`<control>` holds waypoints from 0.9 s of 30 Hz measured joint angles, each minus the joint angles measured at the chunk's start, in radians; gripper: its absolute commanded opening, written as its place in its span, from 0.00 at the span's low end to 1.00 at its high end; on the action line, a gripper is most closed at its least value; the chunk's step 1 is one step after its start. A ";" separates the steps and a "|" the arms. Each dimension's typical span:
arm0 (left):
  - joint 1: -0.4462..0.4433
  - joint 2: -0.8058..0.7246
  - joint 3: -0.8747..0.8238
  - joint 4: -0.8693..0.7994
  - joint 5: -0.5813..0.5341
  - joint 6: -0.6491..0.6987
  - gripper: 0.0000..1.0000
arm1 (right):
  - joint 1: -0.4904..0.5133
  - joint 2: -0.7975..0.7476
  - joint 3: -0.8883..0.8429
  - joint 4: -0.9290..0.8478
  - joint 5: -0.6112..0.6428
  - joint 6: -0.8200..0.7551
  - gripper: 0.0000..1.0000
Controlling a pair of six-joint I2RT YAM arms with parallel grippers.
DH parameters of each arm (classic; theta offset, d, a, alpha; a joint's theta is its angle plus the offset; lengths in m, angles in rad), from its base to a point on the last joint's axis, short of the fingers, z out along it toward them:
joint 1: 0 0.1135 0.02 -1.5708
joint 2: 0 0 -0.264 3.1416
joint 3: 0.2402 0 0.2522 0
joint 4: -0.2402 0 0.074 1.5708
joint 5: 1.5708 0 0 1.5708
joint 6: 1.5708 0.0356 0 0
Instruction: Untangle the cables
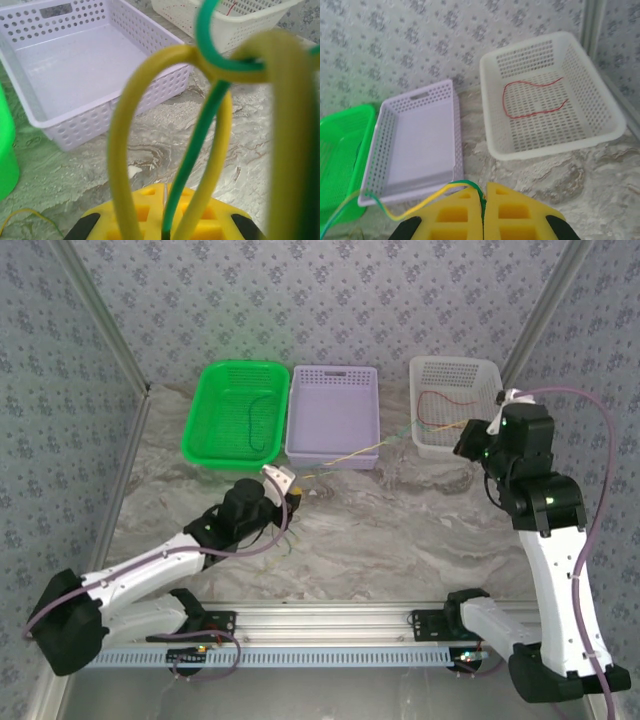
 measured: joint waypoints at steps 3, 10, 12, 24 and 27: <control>0.005 -0.047 -0.033 0.000 0.024 -0.014 0.00 | -0.054 0.013 0.025 -0.012 -0.031 0.000 0.00; 0.005 -0.171 -0.096 -0.014 0.143 -0.041 0.00 | -0.118 0.053 0.054 -0.040 -0.096 -0.019 0.00; 0.008 -0.220 -0.108 -0.019 0.212 -0.062 0.00 | -0.131 0.072 0.072 -0.046 -0.116 -0.029 0.00; 0.060 -0.058 0.225 -0.150 0.552 -0.307 0.00 | 0.066 0.117 -0.173 0.083 -0.326 -0.057 0.00; 0.060 0.060 0.346 -0.182 0.618 -0.343 0.00 | 0.149 0.104 -0.329 0.138 -0.366 -0.033 0.00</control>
